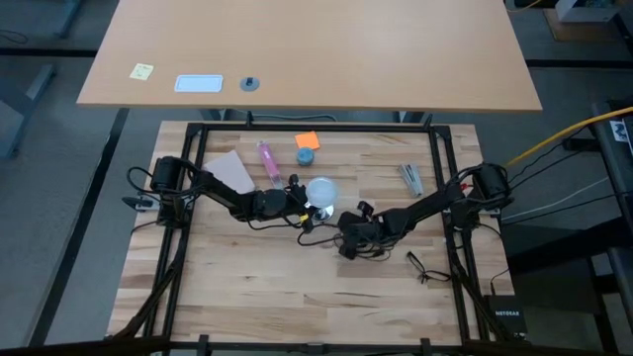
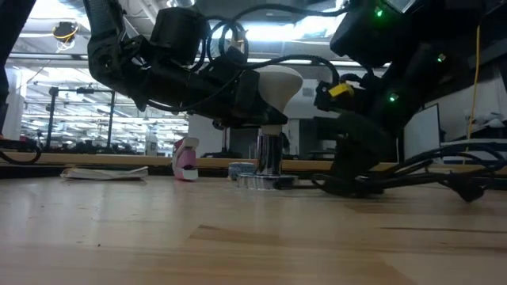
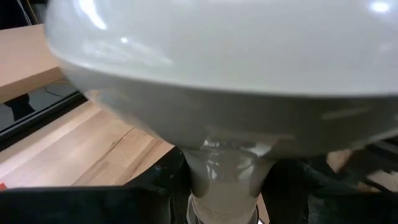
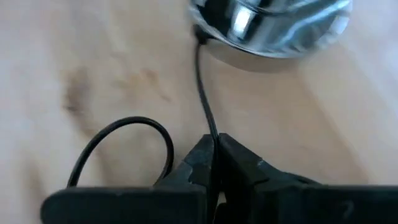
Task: Screw lightbulb
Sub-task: Insert the lightbulb into the lamp
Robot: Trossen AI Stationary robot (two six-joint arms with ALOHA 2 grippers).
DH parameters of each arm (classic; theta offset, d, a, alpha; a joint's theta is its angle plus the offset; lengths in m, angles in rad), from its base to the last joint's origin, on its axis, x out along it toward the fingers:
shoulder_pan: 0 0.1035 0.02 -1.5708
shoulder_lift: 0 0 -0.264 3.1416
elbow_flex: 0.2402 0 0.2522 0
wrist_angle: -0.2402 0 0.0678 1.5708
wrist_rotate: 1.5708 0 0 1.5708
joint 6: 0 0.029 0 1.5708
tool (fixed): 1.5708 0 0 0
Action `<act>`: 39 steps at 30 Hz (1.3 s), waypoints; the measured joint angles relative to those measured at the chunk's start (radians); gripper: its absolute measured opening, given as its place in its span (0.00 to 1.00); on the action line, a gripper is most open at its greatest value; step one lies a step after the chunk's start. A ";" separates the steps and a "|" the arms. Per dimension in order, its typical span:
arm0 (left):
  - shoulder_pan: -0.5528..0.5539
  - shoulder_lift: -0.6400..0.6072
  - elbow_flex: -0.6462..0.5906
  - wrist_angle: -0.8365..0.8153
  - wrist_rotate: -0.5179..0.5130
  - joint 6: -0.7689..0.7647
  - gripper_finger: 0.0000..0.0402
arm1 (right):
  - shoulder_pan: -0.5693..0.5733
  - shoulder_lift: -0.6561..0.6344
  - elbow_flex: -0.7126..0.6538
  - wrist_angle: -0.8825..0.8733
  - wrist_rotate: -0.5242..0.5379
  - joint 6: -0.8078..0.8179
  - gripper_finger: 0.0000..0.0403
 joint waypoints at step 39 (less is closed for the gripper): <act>-0.001 0.000 0.000 0.000 0.010 -0.004 0.35 | -0.247 -0.019 -0.004 0.150 0.017 -0.530 0.09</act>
